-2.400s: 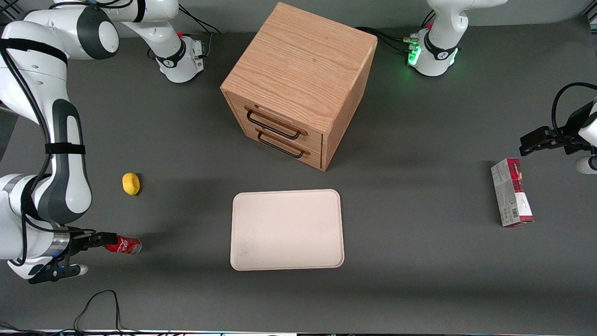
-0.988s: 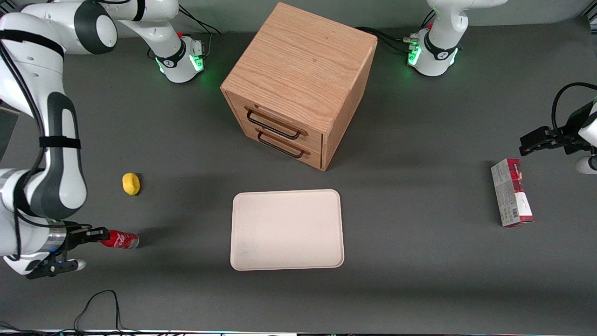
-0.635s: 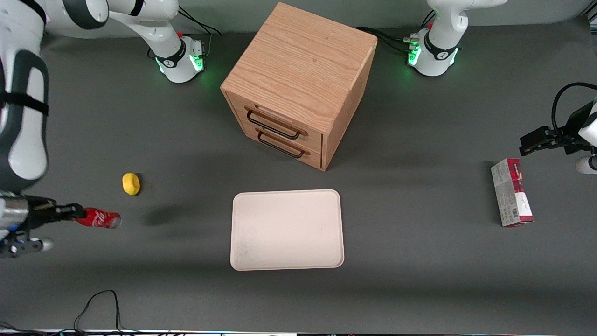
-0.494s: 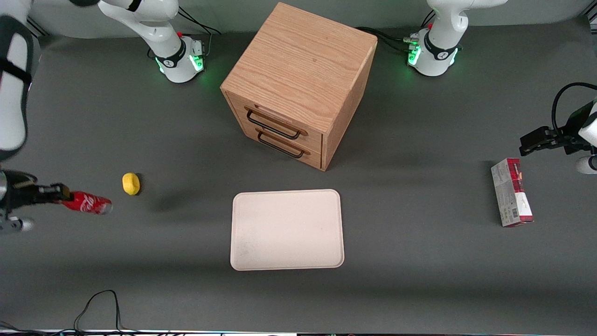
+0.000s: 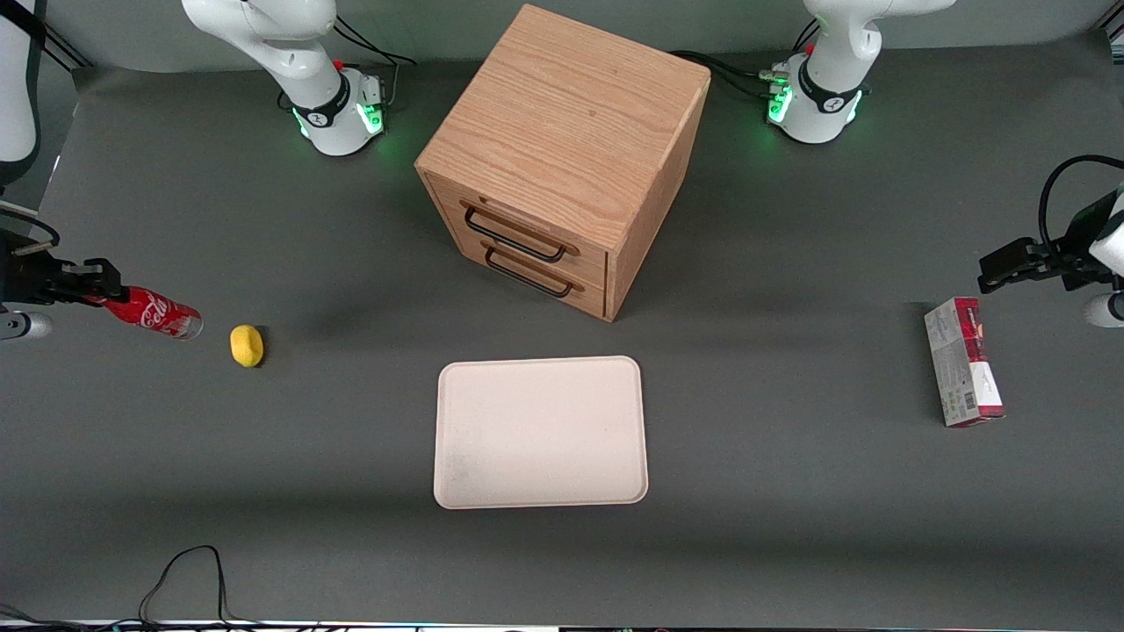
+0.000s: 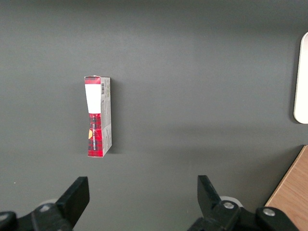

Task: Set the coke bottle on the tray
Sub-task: 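Lift the bottle and carry it over the cream tray's corner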

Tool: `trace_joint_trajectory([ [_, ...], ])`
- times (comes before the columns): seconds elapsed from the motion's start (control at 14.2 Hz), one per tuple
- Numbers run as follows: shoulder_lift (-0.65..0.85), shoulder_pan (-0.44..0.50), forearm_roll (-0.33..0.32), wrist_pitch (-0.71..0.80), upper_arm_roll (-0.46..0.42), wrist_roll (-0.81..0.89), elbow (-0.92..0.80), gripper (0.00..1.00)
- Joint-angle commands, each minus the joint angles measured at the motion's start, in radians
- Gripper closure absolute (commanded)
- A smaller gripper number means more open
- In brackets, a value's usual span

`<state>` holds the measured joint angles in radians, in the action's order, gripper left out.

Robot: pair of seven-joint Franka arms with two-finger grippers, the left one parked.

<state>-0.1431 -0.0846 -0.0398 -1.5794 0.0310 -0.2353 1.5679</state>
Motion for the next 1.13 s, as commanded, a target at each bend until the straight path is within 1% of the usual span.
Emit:
trace_joint_trajectory([
  [0.0, -0.108, 0.075, -0.003, -0.001, 0.000, 0.138, -0.130, 1.00],
  [0.14, -0.220, 0.150, -0.002, 0.056, -0.003, 0.267, -0.271, 1.00],
  [0.28, -0.361, 0.215, -0.003, 0.125, -0.026, 0.390, -0.464, 1.00],
  [0.42, -0.490, 0.243, 0.003, 0.144, -0.084, 0.557, -0.619, 1.00],
  [0.56, -0.574, 0.243, 0.001, 0.093, -0.161, 0.666, -0.683, 1.00],
  [0.64, -0.596, 0.246, 0.001, 0.040, -0.183, 0.730, -0.683, 1.00],
  [0.71, -0.627, 0.255, 0.001, -0.018, -0.190, 0.785, -0.684, 1.00],
  [0.85, -0.690, 0.308, -0.009, -0.121, -0.181, 0.872, -0.686, 1.00],
  [0.99, -0.742, 0.338, -0.014, -0.212, -0.177, 0.931, -0.687, 1.00],
  [1.06, -0.756, 0.348, -0.028, -0.246, -0.175, 0.962, -0.687, 1.00],
])
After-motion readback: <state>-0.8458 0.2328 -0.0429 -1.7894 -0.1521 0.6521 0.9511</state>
